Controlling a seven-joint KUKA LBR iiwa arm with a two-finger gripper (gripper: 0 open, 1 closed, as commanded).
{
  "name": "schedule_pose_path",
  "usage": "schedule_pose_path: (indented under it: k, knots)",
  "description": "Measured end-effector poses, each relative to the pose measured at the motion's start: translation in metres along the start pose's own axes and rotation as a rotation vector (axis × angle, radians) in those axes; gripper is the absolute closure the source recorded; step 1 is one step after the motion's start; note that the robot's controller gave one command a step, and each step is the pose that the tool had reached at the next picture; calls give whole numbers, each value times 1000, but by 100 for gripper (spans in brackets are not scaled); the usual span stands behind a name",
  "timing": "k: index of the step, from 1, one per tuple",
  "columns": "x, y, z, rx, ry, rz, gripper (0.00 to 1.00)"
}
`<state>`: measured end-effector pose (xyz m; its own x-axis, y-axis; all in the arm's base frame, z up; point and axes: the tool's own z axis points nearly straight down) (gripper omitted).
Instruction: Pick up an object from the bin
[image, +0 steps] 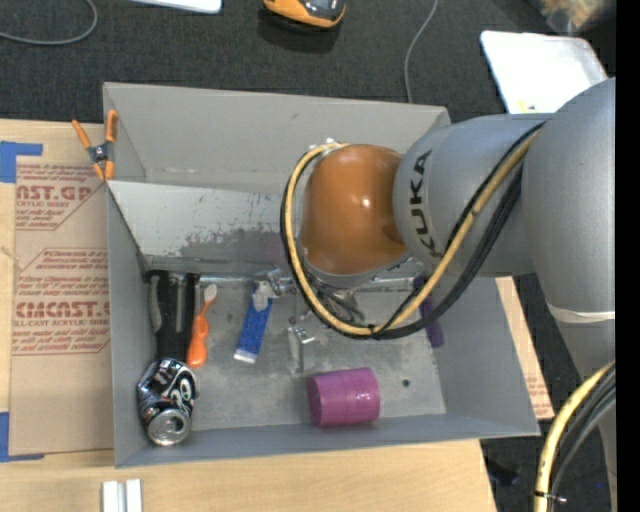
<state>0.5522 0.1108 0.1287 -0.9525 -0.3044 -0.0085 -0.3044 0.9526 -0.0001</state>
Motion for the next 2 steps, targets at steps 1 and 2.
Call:
schedule_pose_path:
  k: [1,2]
  knots:
    - [-17,5,-3,-2,7,-89,0]
    - [-31,11,18,-3,5,-354,0]
